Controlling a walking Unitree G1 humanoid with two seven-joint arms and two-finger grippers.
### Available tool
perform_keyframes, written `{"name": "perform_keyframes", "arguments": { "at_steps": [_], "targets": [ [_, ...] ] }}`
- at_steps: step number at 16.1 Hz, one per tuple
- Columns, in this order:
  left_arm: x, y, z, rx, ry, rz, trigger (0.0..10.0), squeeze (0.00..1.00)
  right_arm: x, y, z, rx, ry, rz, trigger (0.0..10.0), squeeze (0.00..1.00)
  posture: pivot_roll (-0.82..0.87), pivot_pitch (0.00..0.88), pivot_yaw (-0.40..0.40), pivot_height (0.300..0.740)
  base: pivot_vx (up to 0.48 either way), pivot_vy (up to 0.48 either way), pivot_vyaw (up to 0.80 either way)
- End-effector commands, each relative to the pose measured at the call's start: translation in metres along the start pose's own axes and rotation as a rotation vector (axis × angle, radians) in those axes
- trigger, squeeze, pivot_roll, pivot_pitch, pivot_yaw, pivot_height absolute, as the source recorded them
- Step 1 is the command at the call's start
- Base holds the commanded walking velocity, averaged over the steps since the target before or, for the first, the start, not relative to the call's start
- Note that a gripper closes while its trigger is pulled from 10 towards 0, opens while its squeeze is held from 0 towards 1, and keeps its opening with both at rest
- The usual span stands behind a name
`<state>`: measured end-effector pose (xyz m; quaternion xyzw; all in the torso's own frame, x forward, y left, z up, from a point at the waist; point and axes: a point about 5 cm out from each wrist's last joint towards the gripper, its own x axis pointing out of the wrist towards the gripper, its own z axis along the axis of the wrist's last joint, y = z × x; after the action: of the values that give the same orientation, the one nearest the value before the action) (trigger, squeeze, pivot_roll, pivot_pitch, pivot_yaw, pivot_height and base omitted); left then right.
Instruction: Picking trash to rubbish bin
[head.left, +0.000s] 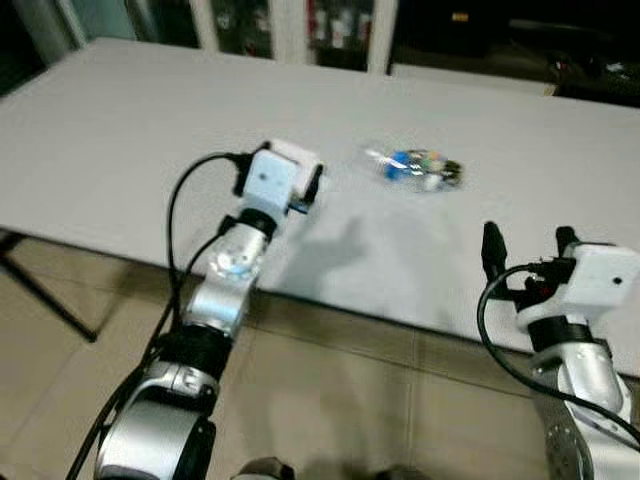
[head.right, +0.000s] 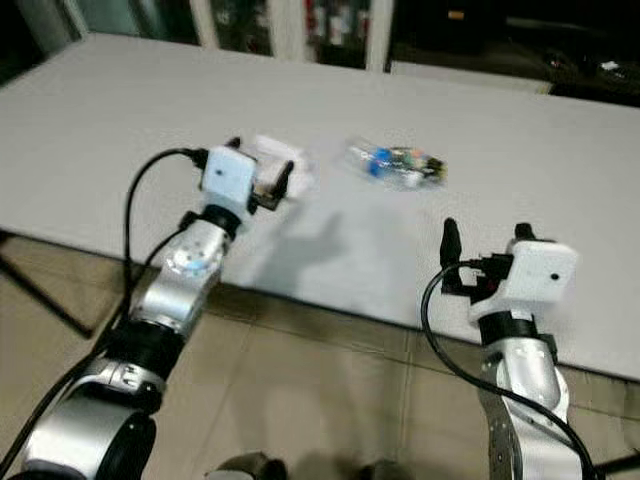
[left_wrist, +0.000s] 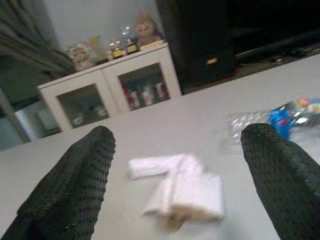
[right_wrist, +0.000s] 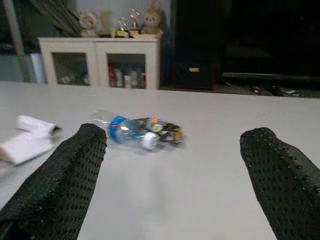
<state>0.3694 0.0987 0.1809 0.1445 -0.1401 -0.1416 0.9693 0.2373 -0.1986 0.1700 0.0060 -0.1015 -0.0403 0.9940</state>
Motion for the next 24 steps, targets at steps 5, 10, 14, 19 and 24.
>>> {"name": "perform_keyframes", "arguments": {
  "at_steps": [5,10,14,19,24],
  "targets": [
    [0.003,-0.007,-0.001,0.003,0.026,-0.027,10.0,1.00,-0.001,-0.006,0.001,-0.015,-0.003,-0.040,10.0,0.00,0.10,0.102,0.028,0.740,0.000,0.480,0.00],
    [0.003,-0.007,-0.004,0.006,0.047,-0.027,10.0,1.00,0.001,-0.006,0.005,-0.056,-0.017,-0.042,10.0,0.00,0.10,0.100,0.024,0.740,0.000,0.480,-0.21],
    [0.000,-0.014,-0.012,-0.018,0.086,-0.029,10.0,1.00,0.000,-0.010,0.008,-0.070,-0.019,-0.056,10.0,0.00,0.09,0.094,0.018,0.740,0.000,0.480,-0.65],
    [0.002,-0.026,-0.011,-0.058,0.075,-0.052,10.0,1.00,-0.001,-0.014,0.012,-0.091,-0.028,-0.080,10.0,0.00,0.07,0.082,0.013,0.740,0.000,0.288,-0.64],
    [0.006,-0.034,-0.005,-0.114,0.073,-0.065,10.0,0.00,-0.001,-0.014,0.016,-0.107,-0.047,-0.100,10.0,0.00,0.06,0.072,0.010,0.740,0.000,0.000,0.00]
  ]
}}
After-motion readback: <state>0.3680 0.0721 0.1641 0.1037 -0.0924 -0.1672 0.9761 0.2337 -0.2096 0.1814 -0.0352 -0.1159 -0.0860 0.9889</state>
